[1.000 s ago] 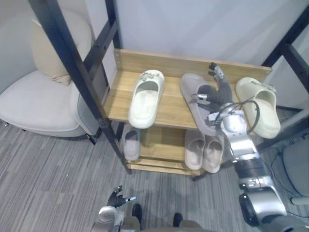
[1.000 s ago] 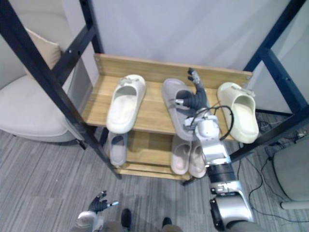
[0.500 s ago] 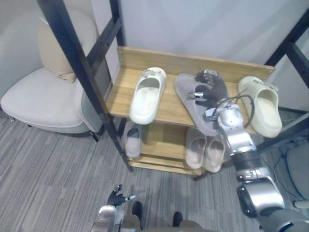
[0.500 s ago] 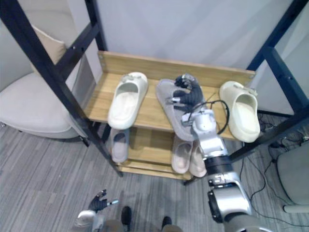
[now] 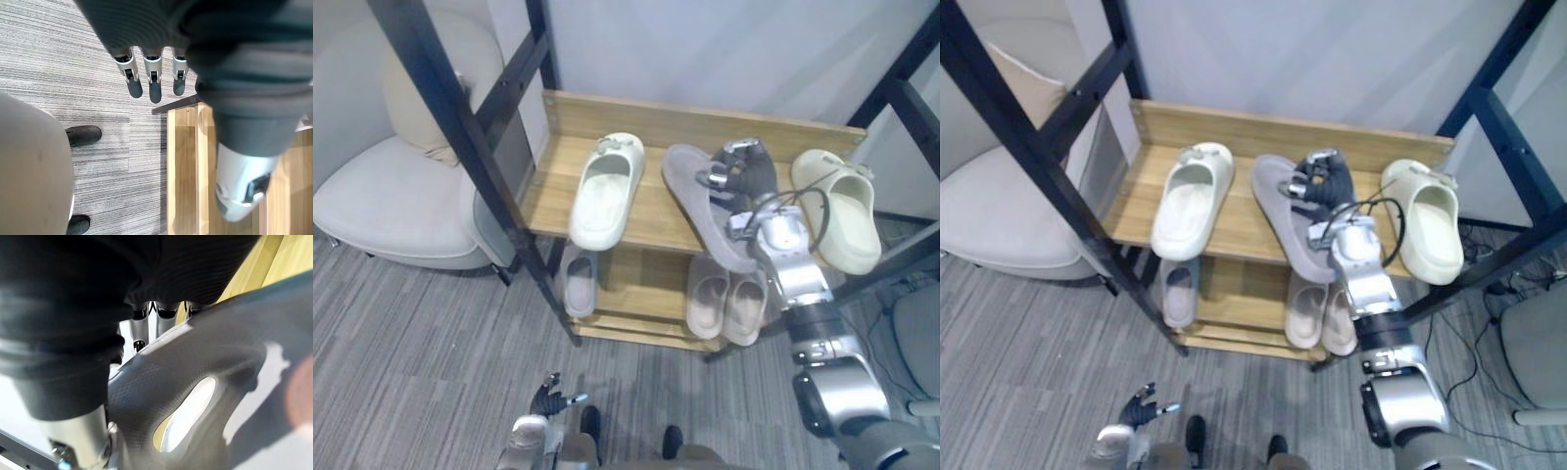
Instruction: Organize the slippers on the shoe rack
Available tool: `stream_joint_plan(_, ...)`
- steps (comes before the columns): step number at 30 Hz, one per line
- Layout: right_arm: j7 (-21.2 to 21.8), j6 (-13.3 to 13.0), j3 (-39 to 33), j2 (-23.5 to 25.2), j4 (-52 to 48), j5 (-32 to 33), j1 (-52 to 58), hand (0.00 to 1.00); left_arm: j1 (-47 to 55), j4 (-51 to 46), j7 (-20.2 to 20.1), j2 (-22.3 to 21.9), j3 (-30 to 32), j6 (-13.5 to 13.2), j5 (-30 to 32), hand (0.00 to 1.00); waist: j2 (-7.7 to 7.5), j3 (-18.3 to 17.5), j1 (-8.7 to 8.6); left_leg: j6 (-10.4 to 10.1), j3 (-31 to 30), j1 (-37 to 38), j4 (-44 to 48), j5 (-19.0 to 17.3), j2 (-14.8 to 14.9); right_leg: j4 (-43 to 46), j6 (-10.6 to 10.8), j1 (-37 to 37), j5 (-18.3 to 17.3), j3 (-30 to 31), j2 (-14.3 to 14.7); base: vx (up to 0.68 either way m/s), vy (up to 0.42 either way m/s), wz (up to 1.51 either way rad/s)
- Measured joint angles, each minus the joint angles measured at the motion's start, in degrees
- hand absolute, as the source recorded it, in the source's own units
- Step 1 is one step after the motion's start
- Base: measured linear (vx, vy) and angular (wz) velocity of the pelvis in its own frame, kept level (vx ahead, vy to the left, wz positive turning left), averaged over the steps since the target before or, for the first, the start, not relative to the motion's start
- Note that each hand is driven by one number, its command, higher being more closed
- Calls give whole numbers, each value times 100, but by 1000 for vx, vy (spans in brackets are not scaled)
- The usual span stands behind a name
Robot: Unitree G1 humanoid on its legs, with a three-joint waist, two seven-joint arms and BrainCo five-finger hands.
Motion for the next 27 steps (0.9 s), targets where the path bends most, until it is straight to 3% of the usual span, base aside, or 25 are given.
stream_joint_plan(7, -2, -147, -3, 17, -687, 251, 506, 100, 8, 44, 1, 10, 0, 2, 2, 0, -9, -10, -75, -7, 44, 70, -1, 4, 17, 30, 4, 22, 3, 73, 18, -34, -16, -5)
stream_joint_plan(21, -54, -155, -16, 56, -910, 258, 821, 100, 25, 175, -5, 27, -2, 0, 3, 0, -36, -173, -134, -4, 16, 64, 3, 12, 10, 25, 10, -9, 5, 95, 17, -9, -3, 0)
stream_joint_plan(22, -57, -155, -22, 55, -910, 258, 833, 0, 24, 178, -5, 27, -2, 0, 2, 0, -36, -174, -136, -4, 6, 64, 3, 12, 10, 25, 10, -8, 5, 92, 17, 0, 0, 0)
stream_joint_plan(27, -68, -155, -44, 56, -911, 245, 1033, 0, 24, 184, -5, 25, -2, -2, 3, 0, -32, -183, -135, -4, -105, 64, 3, 12, -5, 38, 11, -6, 4, 80, 16, 0, 0, 0)
